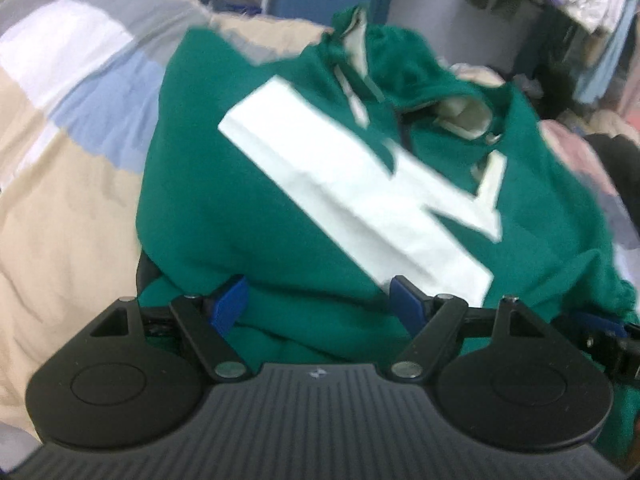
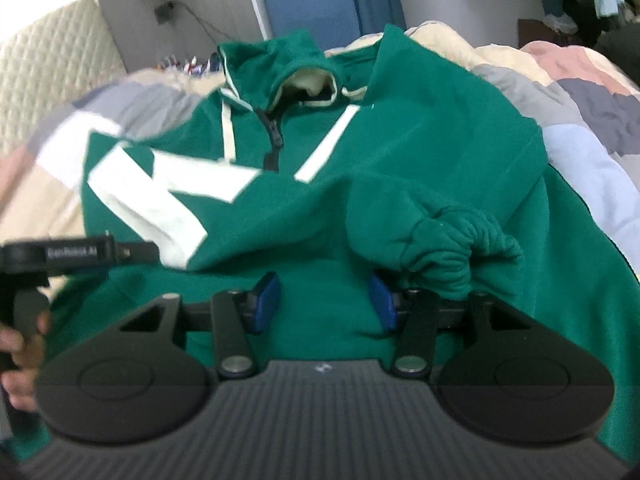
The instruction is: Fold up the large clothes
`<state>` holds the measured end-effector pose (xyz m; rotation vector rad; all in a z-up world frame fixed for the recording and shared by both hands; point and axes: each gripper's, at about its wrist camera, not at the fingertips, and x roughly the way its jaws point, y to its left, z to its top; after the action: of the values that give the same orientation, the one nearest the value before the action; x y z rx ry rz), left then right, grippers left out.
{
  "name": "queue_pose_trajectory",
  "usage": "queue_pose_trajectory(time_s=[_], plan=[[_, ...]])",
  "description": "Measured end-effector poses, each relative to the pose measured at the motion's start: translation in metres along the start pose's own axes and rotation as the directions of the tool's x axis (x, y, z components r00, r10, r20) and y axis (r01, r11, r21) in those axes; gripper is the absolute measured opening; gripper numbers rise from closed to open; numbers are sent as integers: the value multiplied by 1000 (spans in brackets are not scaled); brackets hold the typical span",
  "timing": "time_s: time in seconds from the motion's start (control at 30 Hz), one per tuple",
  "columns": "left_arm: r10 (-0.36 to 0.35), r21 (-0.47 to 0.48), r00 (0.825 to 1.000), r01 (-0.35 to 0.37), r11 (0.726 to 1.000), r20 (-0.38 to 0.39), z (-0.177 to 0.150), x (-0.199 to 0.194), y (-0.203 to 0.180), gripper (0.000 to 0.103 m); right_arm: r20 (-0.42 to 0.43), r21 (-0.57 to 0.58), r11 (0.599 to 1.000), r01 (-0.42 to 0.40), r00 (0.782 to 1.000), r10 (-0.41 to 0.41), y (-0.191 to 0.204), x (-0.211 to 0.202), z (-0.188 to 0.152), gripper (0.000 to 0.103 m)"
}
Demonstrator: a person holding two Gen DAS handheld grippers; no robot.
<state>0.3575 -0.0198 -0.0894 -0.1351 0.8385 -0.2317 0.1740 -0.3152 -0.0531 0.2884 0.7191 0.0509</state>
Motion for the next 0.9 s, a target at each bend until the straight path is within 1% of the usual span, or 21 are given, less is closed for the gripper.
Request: queue_pose_trajectory(time_s=[0.07, 0.17, 0.2, 0.23, 0.27, 0.37, 0.47, 0.53, 0.63, 0.73, 0.8, 0.87, 0.9], plan=[[-29, 3, 999, 29, 1000, 40, 7, -19, 1, 82, 47, 25, 999, -42, 998, 41, 2, -15, 10, 53], [-73, 7, 991, 73, 997, 110, 24, -50, 0, 82, 88, 19, 995, -102, 991, 99, 7, -31, 27, 55], [-82, 12, 988, 81, 997, 132, 31, -57, -2, 82, 103, 5, 994, -113, 988, 112, 8, -34, 34, 60], [-84, 13, 985, 83, 996, 150, 38, -62, -4, 82, 116, -9, 993, -116, 986, 116, 9, -35, 42, 66], [-87, 15, 982, 86, 996, 167, 48, -64, -7, 82, 125, -17, 993, -116, 985, 117, 9, -33, 51, 67], [-83, 14, 977, 82, 997, 198, 79, -54, -13, 82, 140, -19, 993, -120, 983, 121, 7, -15, 78, 68], [-71, -33, 977, 79, 996, 199, 113, -27, -11, 82, 152, -64, 993, -97, 983, 106, 7, 17, 107, 68], [-81, -63, 978, 95, 993, 191, 139, -1, -7, 82, 161, -68, 991, -111, 980, 121, 3, 43, 125, 68], [-93, -72, 981, 106, 992, 169, 181, 45, -6, 82, 163, -67, 988, -135, 976, 145, 0, 88, 151, 68], [-86, -57, 984, 96, 994, 155, 216, 92, -7, 82, 138, -65, 989, -135, 980, 142, -3, 139, 175, 68], [-70, -62, 988, 79, 995, 140, 238, 124, -5, 82, 129, -41, 987, -154, 979, 158, -8, 166, 187, 68], [-84, -80, 988, 95, 992, 133, 254, 155, -2, 81, 117, -27, 984, -178, 977, 180, -11, 191, 195, 68], [-92, -83, 988, 103, 991, 123, 260, 169, -1, 80, 94, -41, 984, -175, 979, 179, -10, 203, 196, 68]])
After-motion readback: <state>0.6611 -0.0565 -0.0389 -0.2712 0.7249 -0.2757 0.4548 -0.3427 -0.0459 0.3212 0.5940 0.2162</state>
